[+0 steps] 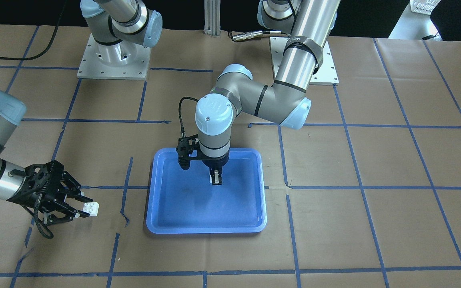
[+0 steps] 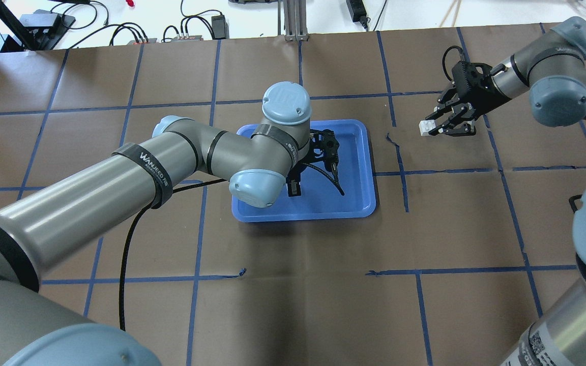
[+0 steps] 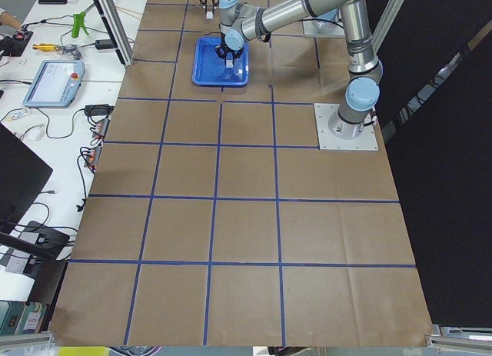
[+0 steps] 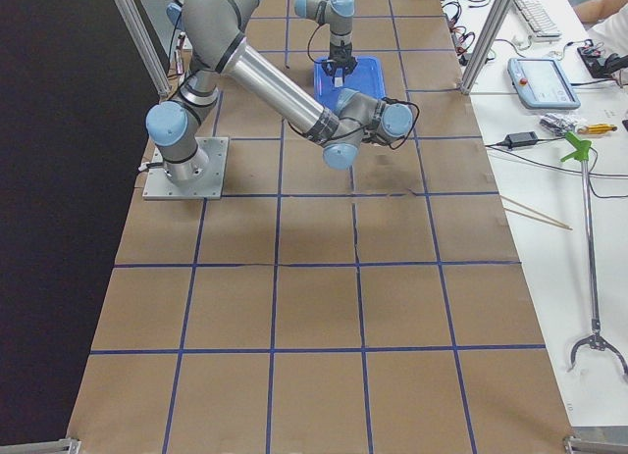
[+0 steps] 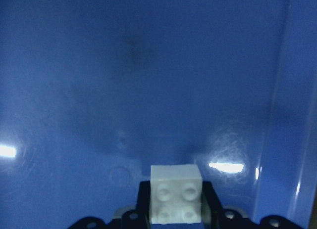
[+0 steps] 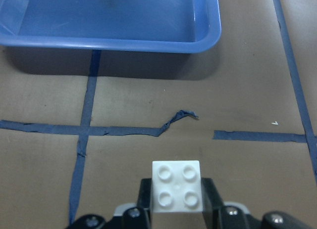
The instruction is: Assemble white blocks and place on blue tray
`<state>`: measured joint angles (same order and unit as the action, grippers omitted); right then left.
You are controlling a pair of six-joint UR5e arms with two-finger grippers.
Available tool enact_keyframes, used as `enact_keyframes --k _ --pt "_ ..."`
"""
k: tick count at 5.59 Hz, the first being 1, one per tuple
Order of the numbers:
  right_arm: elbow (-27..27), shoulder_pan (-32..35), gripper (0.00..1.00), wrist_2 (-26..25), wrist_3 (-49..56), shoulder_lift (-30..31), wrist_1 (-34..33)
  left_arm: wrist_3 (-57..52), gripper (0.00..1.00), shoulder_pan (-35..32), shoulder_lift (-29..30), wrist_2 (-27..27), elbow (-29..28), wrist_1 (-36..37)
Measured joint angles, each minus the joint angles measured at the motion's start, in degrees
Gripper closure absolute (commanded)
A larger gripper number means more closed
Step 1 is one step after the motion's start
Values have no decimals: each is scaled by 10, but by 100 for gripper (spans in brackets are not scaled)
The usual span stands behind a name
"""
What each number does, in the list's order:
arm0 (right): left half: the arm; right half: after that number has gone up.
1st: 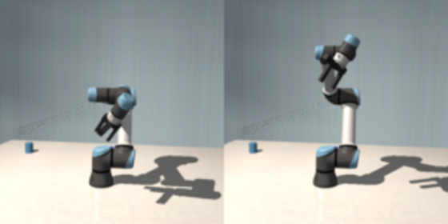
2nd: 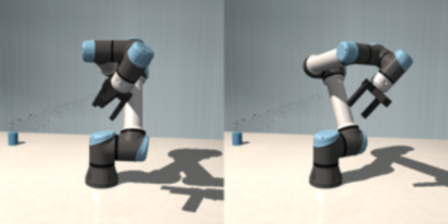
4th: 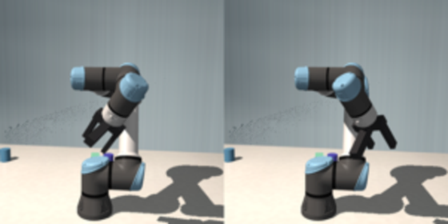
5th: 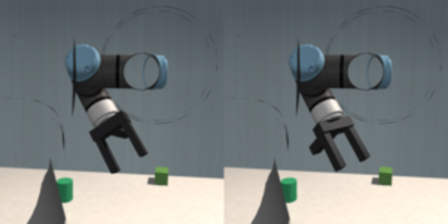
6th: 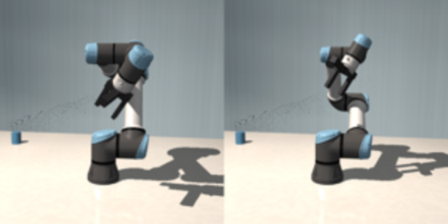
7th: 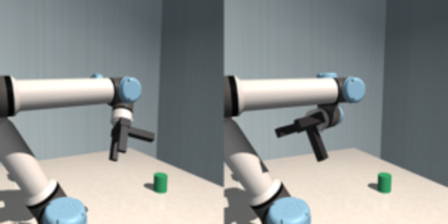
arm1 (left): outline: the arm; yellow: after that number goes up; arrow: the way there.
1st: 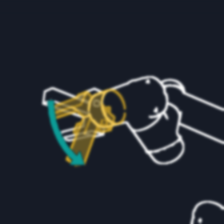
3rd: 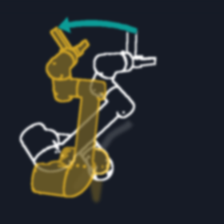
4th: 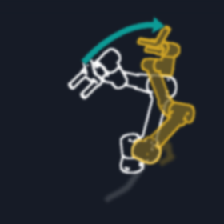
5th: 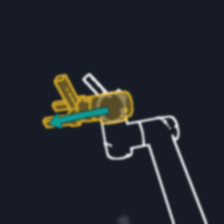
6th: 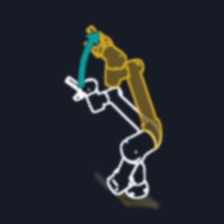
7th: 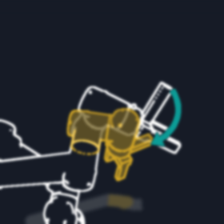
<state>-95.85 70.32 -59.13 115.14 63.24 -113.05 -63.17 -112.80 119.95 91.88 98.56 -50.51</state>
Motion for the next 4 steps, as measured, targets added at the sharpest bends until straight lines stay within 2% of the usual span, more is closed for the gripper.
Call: enact_keyframes --k 1,2,4 --pt "-4 0 76 2 0 18 18 -4 48 0 3 0 1 15" --pt "-15 1 76 4 0 24 23 -5 2 0 9 4 2 23" --pt "-50 6 76 9 -14 40 18 -1 1 0 18 10 -2 24"
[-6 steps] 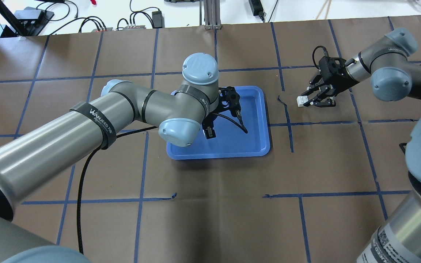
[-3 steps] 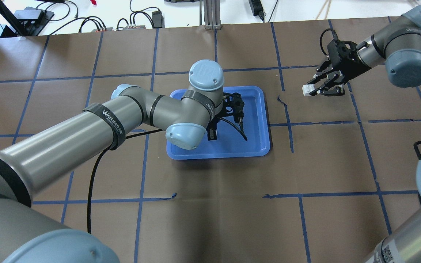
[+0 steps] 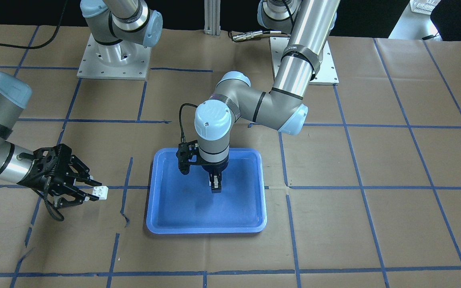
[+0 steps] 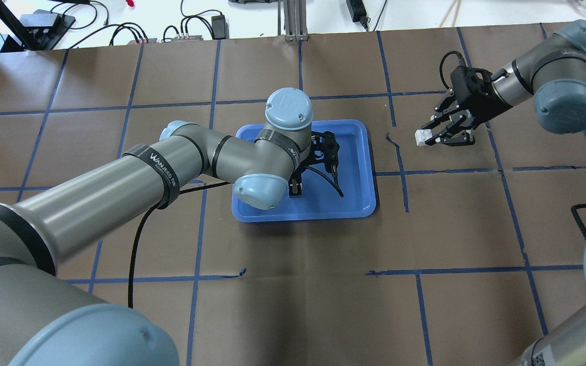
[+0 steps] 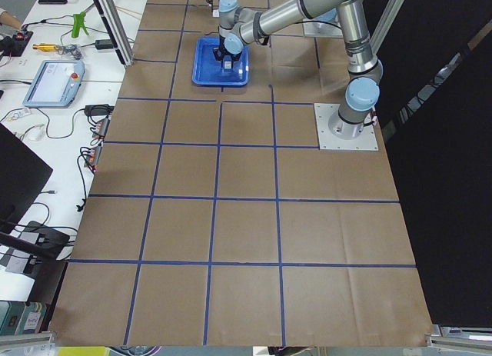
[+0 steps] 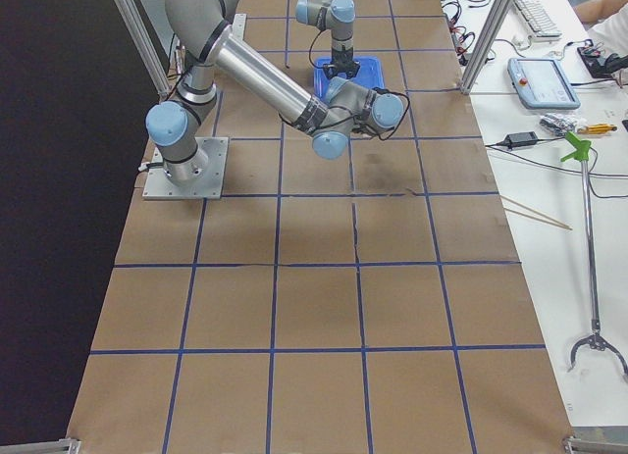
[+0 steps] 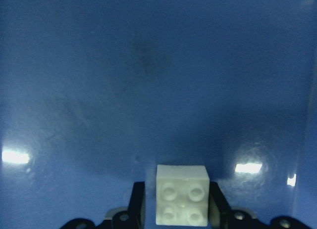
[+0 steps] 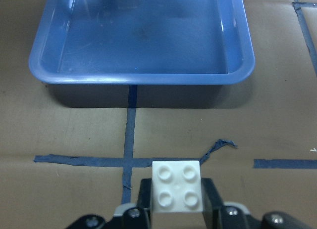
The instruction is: Assemble white blocks and place on blue tray
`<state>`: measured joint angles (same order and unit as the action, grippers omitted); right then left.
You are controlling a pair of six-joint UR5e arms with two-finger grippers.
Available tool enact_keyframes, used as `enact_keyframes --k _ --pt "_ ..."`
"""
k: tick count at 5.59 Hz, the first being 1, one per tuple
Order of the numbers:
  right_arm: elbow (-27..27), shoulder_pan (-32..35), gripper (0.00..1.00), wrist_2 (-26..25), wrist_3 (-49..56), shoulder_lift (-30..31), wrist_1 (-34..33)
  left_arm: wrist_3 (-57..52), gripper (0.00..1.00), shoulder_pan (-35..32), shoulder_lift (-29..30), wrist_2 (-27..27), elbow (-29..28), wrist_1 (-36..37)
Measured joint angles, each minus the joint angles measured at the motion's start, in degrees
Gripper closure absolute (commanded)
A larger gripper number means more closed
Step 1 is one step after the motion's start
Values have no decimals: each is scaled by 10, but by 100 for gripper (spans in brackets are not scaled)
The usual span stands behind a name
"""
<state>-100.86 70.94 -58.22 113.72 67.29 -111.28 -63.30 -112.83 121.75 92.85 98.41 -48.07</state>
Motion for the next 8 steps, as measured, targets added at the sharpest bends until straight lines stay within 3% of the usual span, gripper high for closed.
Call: enact_keyframes --k 1,3,6,8 --pt "-10 8 76 3 -14 6 -7 2 1 0 -9 0 -5 -15" --pt "-36 48 76 13 -68 8 -66 5 1 10 -72 -1 -42 -128" --pt "-76 160 76 19 -261 3 -243 11 1 35 -181 -2 -109 -320" --pt "-109 212 78 18 -367 -20 -366 47 1 80 -246 2 -108 -383"
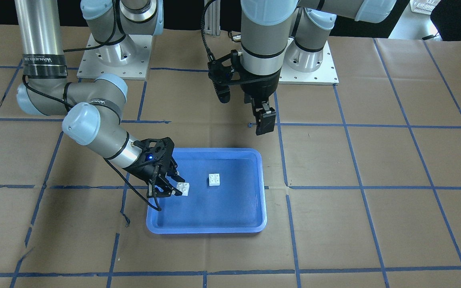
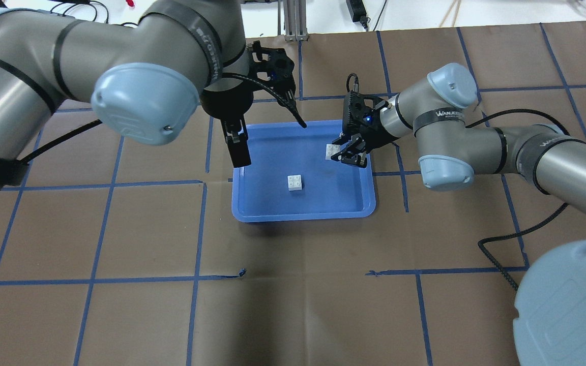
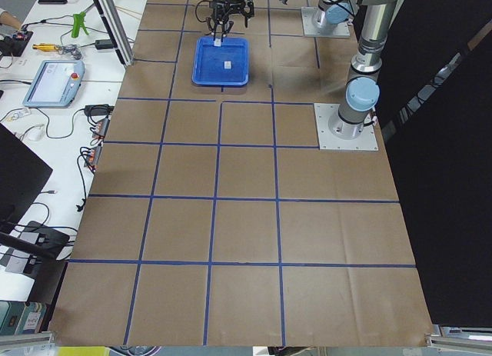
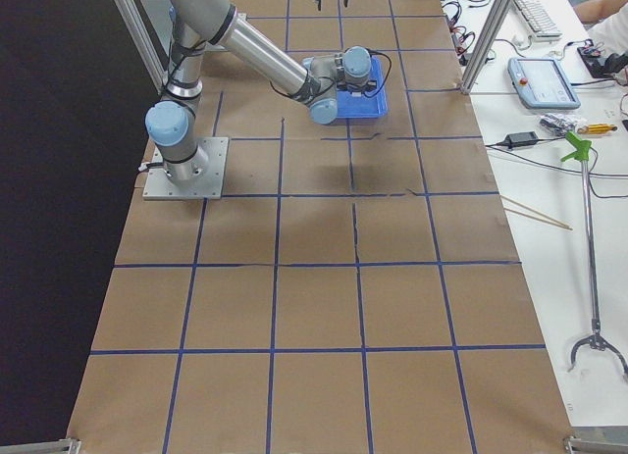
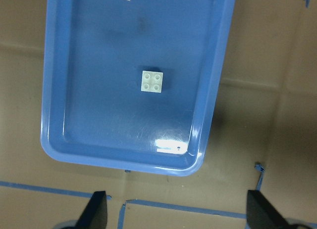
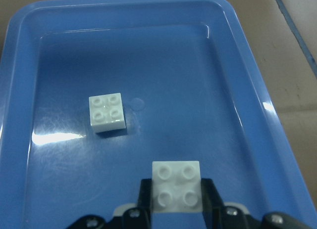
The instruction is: Assemble white blocks and place on blue tray
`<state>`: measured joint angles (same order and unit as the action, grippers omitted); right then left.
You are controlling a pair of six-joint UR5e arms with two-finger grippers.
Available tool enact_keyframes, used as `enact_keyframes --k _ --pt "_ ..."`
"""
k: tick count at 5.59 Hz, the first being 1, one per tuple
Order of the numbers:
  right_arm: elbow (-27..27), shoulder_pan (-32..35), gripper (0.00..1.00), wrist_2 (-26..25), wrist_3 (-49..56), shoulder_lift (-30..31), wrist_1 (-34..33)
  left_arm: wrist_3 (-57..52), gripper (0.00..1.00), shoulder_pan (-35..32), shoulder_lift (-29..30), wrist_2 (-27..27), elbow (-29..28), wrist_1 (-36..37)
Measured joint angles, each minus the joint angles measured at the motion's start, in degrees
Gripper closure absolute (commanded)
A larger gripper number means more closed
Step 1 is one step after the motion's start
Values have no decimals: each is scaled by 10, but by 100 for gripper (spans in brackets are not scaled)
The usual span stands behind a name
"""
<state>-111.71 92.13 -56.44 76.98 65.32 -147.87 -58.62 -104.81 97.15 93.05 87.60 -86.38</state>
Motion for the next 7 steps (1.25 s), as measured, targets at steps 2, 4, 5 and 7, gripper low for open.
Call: enact_keyframes --k 2,4,5,7 --pt "-17 39 78 -9 -55 -35 -77 103 1 78 -36 2 -8 -22" --pt "-41 45 80 -10 -40 -38 -112 292 1 108 -61 1 -7 -42" --pt "-45 45 81 -10 -36 -36 -116 421 1 110 -71 0 0 -42" --pt "-50 45 81 -10 -34 -33 -117 624 1 113 -86 -12 7 -43"
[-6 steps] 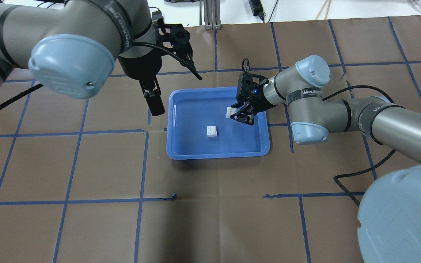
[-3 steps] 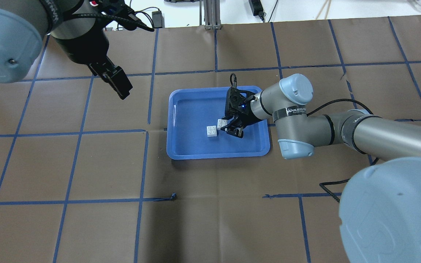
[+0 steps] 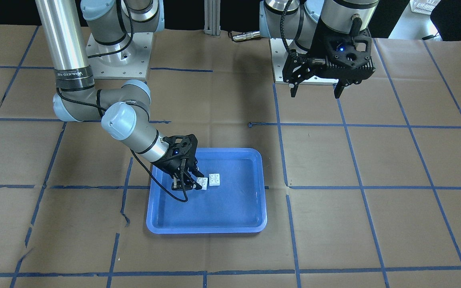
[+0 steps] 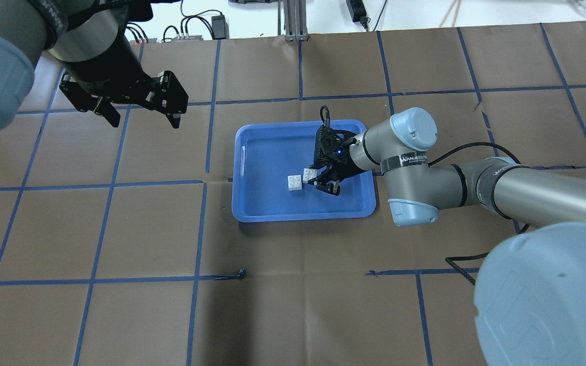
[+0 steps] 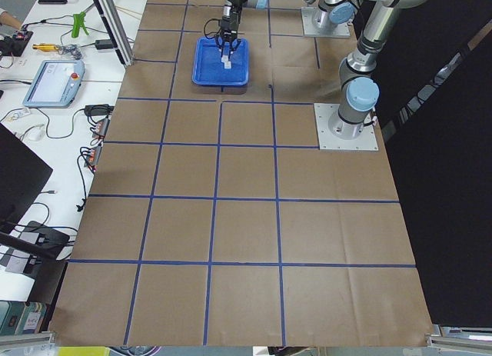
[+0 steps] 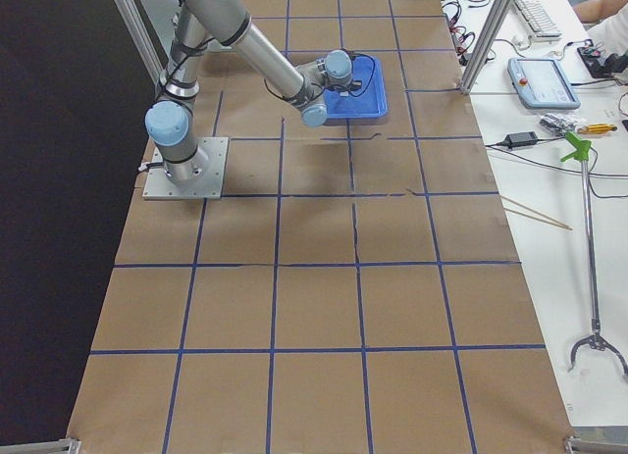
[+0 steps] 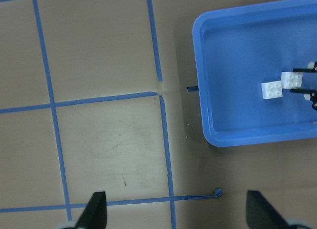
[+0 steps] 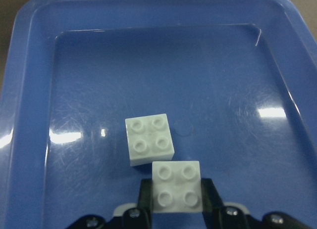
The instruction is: Assemble white blocks and place on blue tray
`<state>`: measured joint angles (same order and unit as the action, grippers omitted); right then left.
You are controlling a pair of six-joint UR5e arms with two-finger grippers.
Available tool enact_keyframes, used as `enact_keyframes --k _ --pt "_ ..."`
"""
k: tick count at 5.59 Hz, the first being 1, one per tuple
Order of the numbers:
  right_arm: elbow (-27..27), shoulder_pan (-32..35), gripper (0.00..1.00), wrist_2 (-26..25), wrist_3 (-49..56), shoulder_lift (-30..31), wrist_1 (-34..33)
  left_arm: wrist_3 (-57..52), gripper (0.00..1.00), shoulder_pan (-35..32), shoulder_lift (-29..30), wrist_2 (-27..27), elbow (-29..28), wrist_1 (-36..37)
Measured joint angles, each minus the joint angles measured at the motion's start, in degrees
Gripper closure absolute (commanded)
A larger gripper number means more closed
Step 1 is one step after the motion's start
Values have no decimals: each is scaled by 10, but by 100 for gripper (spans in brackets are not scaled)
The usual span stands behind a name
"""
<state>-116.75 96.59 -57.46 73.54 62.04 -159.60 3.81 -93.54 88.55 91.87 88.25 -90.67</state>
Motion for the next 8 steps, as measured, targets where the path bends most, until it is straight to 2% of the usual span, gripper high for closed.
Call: enact_keyframes --k 2,8 --pt "-10 1 81 1 1 6 0 21 1 22 7 -19 -14 -17" --pt "-9 3 80 7 -5 2 -4 5 1 31 5 -21 -2 -15"
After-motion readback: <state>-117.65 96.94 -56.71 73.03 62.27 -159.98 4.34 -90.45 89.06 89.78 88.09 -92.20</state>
